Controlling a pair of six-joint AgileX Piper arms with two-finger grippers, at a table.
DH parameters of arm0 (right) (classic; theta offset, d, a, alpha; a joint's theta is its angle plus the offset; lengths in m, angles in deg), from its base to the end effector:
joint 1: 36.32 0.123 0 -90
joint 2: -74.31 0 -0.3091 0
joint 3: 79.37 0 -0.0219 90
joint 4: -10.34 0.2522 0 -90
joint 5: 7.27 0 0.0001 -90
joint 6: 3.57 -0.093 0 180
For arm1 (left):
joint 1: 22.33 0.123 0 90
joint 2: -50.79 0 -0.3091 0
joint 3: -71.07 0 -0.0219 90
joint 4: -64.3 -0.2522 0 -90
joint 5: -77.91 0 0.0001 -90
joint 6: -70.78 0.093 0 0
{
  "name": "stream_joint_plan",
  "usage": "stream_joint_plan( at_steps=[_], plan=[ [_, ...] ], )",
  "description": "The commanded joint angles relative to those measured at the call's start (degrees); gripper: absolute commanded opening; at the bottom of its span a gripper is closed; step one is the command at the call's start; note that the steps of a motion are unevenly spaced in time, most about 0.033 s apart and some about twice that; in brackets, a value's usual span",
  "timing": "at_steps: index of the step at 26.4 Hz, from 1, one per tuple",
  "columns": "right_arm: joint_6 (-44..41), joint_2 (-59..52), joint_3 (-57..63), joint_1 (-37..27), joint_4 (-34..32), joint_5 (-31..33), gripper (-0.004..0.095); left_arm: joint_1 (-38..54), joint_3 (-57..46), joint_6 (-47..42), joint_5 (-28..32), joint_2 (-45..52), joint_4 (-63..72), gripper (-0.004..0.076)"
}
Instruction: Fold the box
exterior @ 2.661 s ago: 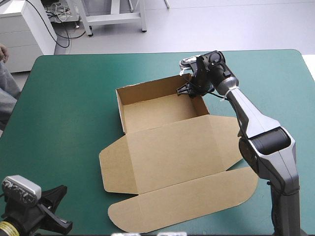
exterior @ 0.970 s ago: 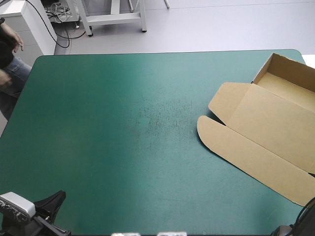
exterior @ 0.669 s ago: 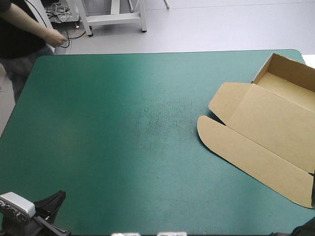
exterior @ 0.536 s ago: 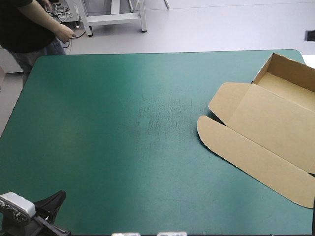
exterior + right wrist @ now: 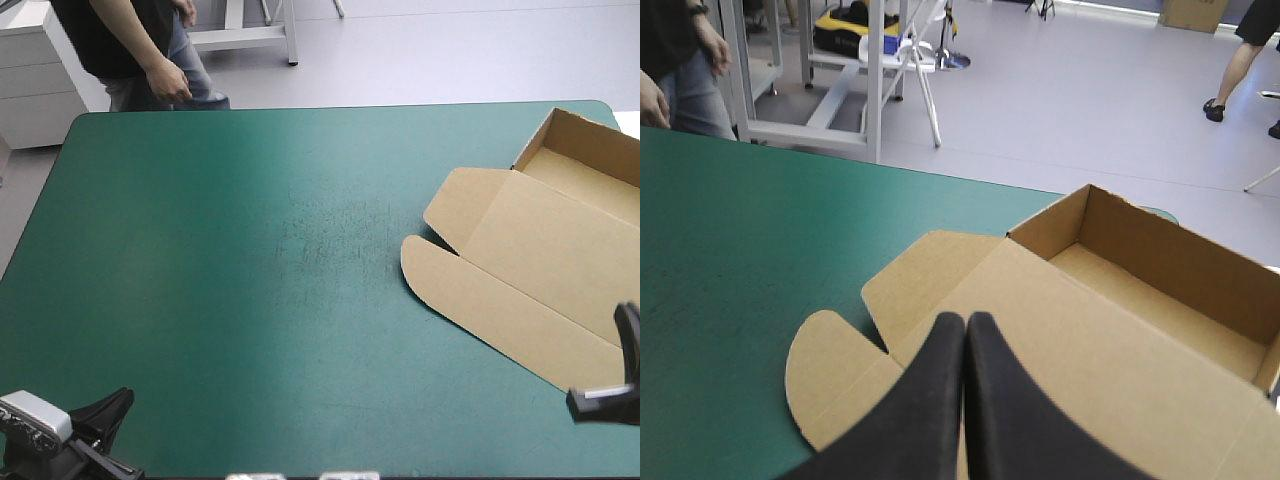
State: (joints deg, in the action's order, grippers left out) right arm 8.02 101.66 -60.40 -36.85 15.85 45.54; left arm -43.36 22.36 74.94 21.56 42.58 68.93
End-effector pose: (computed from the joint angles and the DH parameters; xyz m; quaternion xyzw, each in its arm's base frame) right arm -0.0156 0.0073 0.4404 -0.0760 0.7565 -0.0207 0.6493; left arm -0.0221 0.0018 0.2865 0.1818 0.8145 -0.1206 0.5377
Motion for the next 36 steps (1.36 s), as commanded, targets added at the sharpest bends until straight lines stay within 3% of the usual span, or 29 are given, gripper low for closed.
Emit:
stream_joint_plan(
  at_steps=[1, 4, 6, 7, 9, 19, 36],
  plan=[
    [-5.3, -11.1, 9.1, 0.2, -1.1, -5.1, -0.0019, -0.4, 1.3, -0.4, 4.5, -1.0, 0.8, -0.0008],
    [-5.7, -21.2, 15.7, 0.2, -1.3, -1.6, -0.0019, -0.4, 1.3, -0.4, 4.5, -1.0, 0.8, -0.0008],
    [-5.7, -22.2, 17.7, 0.2, -1.0, 1.3, -0.0019, -0.4, 1.3, -0.4, 4.7, -1.0, 0.8, -0.0008],
    [-1.0, -20.5, 18.6, 0.2, 0.0, 4.3, -0.0019, -0.4, 1.3, -0.4, 4.7, -0.7, 1.1, -0.0008],
    [3.7, -20.3, 20.2, 0.2, 2.6, 0.5, -0.0019, -0.4, 1.2, -0.4, 5.3, -0.7, 1.6, -0.0008],
    [6.8, -20.5, 31.8, 0.2, 9.6, -11.7, -0.0019, -0.4, 1.2, -0.2, 5.4, -0.7, 1.3, -0.0008],
    [7.0, -20.5, 32.5, 0.2, 9.7, -13.4, -0.0020, -0.4, 1.2, -0.2, 5.4, -0.7, 1.9, -0.0008]
  ],
)
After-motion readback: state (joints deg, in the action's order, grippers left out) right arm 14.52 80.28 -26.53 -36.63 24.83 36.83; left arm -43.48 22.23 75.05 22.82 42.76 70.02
